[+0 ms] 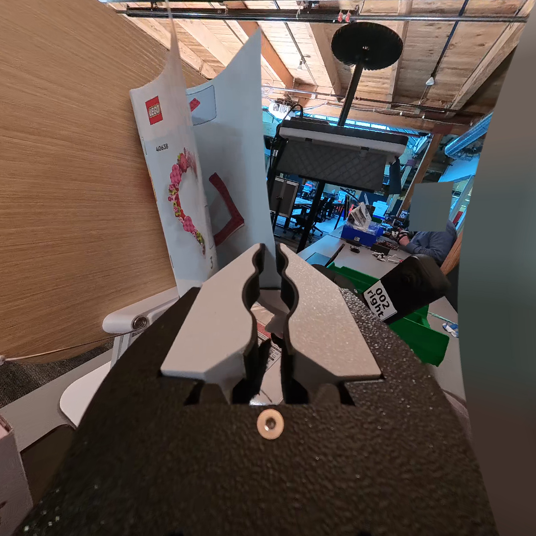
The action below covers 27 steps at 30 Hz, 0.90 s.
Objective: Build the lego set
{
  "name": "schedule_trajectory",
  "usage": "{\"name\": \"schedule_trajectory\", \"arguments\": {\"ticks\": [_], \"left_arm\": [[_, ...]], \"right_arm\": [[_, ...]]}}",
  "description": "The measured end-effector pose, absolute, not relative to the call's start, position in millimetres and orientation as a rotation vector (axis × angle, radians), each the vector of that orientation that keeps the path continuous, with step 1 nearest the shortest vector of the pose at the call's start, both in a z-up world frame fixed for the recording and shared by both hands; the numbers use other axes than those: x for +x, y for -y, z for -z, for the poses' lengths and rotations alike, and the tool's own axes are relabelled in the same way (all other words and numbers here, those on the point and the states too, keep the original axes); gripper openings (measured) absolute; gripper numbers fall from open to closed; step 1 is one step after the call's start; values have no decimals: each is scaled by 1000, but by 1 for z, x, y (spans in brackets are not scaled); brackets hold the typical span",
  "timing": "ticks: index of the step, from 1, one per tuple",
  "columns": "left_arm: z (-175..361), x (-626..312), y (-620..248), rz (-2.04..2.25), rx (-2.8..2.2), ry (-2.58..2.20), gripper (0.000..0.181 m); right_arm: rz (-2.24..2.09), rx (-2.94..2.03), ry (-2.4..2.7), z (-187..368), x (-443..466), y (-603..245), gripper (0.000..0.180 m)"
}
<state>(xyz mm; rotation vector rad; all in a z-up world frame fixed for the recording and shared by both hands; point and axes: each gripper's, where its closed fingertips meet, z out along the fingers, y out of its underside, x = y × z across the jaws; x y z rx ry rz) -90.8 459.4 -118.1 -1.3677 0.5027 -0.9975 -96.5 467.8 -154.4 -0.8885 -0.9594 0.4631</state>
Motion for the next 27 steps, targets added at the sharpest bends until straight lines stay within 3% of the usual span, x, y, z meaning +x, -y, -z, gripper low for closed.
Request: {"name": "schedule_trajectory", "arguments": {"ticks": [10,22,27], "left_arm": [[115,-91,-457,1043,-1328,-504,0],[117,-77,-445,1214,-1218,-603,0],[117,-67,-440,1274,-1166,-638,0]], "right_arm": [[-483,-877,968,153,-95,-466,3],[-946,-854,964,137,-80,-441,61],[-1162,-830,958,131,-78,-429,62]]}}
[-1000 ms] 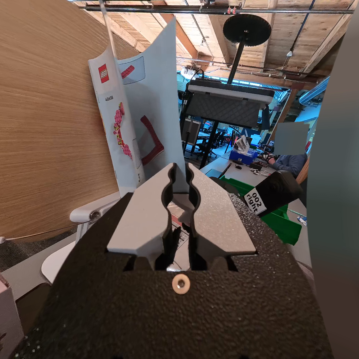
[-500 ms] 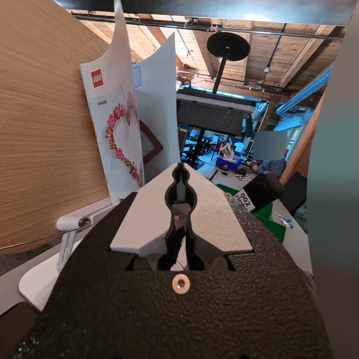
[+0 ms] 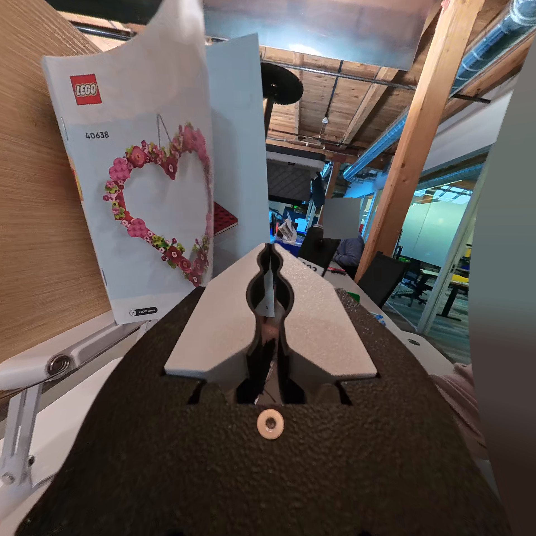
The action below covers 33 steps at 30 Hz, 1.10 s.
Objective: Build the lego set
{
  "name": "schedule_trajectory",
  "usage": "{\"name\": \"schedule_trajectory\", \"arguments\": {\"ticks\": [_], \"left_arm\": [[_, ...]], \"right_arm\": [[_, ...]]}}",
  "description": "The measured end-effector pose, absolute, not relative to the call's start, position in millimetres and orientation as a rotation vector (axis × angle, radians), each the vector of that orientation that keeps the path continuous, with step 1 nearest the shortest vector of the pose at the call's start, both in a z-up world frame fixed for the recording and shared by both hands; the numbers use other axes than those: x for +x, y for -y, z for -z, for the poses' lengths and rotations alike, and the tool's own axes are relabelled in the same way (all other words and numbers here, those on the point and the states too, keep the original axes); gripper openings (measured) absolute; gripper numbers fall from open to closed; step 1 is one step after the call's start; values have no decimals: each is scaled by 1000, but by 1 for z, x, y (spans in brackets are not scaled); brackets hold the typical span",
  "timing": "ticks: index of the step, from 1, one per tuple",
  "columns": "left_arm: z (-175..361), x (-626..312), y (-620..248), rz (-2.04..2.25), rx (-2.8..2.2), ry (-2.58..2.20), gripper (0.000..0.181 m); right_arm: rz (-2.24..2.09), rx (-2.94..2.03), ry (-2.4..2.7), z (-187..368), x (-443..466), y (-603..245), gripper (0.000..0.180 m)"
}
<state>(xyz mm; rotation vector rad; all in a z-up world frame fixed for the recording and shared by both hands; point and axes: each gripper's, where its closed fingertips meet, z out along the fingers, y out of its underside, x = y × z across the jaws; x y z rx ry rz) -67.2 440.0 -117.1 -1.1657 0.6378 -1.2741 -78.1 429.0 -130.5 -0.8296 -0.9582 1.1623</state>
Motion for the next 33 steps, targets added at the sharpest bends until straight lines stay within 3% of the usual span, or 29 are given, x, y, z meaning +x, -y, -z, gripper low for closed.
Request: {"name": "schedule_trajectory", "arguments": {"ticks": [23,29,33], "left_arm": [[118,-48,-440,1644,-1018,-546,0],[117,-52,-446,1506,-1044,-544,0],[117,-49,-443,1468,-1053,-576,0]], "right_arm": [[-1497,-789,854,123,-70,-426,56],[-1433,-818,812,123,-63,-436,29],[-1372,-881,789,125,-62,-448,29]]}}
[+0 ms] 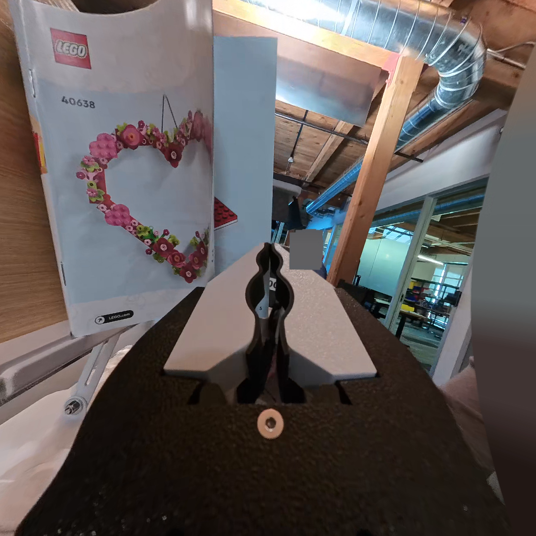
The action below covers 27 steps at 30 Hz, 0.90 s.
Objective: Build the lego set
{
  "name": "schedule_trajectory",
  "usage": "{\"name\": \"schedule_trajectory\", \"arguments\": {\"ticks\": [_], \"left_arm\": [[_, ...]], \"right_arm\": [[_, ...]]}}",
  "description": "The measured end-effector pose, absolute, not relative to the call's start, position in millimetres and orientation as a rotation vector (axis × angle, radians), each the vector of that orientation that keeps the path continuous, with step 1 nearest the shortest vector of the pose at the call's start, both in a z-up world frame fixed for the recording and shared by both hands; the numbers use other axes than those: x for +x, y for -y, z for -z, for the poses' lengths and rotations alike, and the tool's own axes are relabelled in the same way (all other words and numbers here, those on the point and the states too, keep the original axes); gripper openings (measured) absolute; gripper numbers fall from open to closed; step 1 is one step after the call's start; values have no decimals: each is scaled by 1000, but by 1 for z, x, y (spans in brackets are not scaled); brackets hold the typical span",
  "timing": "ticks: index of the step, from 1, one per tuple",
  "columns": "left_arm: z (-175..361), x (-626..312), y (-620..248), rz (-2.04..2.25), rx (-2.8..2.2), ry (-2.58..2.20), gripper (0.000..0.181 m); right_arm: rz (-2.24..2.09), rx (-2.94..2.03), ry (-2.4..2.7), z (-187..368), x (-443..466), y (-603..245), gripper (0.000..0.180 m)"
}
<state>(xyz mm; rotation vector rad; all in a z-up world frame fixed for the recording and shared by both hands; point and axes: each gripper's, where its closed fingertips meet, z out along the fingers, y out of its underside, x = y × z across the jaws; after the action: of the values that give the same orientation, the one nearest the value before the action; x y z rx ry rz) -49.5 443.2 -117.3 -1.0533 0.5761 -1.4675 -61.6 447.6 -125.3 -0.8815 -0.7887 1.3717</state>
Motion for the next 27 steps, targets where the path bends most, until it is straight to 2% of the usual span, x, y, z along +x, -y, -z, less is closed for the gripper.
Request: {"name": "schedule_trajectory", "arguments": {"ticks": [9,15,22,24,27], "left_arm": [[124,-41,-450,1372,-1115,-594,0],[127,-40,-452,1325,-1145,-606,0],[120,-46,-458,1254,-1153,-527,0],[119,-46,-456,1263,-1160,-546,25],[118,-47,-454,1268,-1157,-555,23]], "right_arm": [[-1177,-968,728,127,-51,-470,23],[-1166,-965,714,125,-45,-471,17],[-1152,-954,789,129,-51,-464,19],[-1144,-954,820,132,-55,-461,20],[-1128,-961,863,136,-61,-457,21]]}}
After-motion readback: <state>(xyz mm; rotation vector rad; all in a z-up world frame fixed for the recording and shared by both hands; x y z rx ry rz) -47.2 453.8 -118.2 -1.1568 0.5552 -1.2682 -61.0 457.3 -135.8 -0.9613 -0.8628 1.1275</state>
